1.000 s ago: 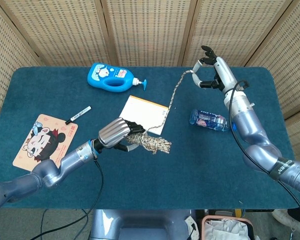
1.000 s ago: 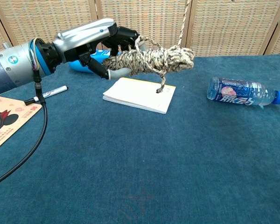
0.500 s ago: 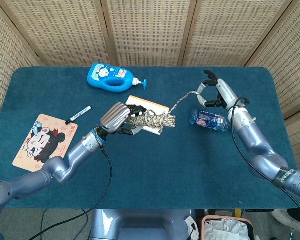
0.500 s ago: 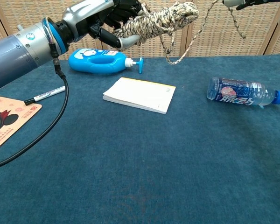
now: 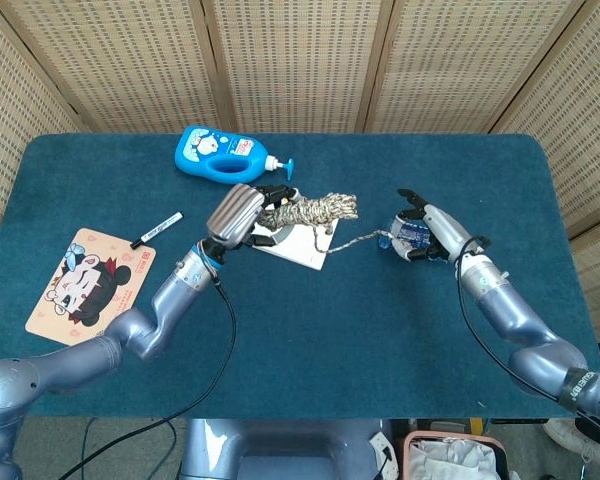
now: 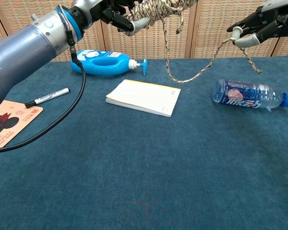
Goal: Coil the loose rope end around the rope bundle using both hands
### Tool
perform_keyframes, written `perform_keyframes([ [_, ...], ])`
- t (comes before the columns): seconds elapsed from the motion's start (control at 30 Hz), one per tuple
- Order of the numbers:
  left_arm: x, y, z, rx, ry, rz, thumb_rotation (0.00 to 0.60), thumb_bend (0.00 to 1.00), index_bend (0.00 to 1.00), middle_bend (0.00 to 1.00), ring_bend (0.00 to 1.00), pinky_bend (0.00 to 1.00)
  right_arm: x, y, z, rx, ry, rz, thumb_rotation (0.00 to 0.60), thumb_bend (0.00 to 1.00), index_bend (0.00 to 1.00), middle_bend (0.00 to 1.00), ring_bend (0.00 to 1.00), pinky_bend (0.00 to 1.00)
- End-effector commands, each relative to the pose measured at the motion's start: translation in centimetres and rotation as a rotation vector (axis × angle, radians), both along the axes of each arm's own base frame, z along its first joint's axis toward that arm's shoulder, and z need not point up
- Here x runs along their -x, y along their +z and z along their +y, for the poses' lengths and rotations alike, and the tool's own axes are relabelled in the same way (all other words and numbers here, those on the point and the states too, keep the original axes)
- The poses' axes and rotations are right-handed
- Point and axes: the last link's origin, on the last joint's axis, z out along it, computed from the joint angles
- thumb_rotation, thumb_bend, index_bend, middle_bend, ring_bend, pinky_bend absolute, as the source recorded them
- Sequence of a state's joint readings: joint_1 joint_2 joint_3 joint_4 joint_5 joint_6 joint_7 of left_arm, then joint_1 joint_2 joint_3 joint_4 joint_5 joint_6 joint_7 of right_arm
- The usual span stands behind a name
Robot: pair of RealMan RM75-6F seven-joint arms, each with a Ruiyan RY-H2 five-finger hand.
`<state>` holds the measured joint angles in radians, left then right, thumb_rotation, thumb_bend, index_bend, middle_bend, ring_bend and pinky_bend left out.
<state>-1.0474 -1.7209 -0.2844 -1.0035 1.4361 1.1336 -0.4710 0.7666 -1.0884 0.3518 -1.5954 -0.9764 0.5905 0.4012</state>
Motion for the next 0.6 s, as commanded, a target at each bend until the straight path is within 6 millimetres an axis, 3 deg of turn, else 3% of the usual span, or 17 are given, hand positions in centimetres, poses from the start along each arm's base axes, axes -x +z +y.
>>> perform_keyframes([
  [0.03, -0.1, -0.1, 0.4, -0.025, 0.044, -0.013, 0.600, 0.84, 0.69, 0.60, 0.53, 0.69, 0.4, -0.5, 1.4, -0.007, 0.027, 0.017, 0.600, 0.45, 0.68, 0.02, 0.00, 0.00],
  [0.27, -0.3, -0.1, 1.1, -0.093, 0.110, 0.005, 0.600, 0.84, 0.70, 0.60, 0.53, 0.69, 0.2, -1.3, 4.1, -0.017, 0.106, 0.023, 0.600, 0.45, 0.68, 0.02, 0.00, 0.00],
  [0.4, -0.3, 0.3, 1.7, -0.141, 0.164, 0.002, 0.600, 0.84, 0.70, 0.60, 0.53, 0.69, -0.5, -1.4, 6.6, 0.013, 0.214, 0.039, 0.600, 0.45, 0.68, 0.02, 0.00, 0.00],
  [0.6, 0.4, 0.7, 2.4, -0.198, 0.182, 0.065, 0.600, 0.85, 0.70, 0.60, 0.53, 0.69, -1.2, -1.1, 8.4, 0.041, 0.319, 0.063, 0.600, 0.45, 0.68, 0.02, 0.00, 0.00],
])
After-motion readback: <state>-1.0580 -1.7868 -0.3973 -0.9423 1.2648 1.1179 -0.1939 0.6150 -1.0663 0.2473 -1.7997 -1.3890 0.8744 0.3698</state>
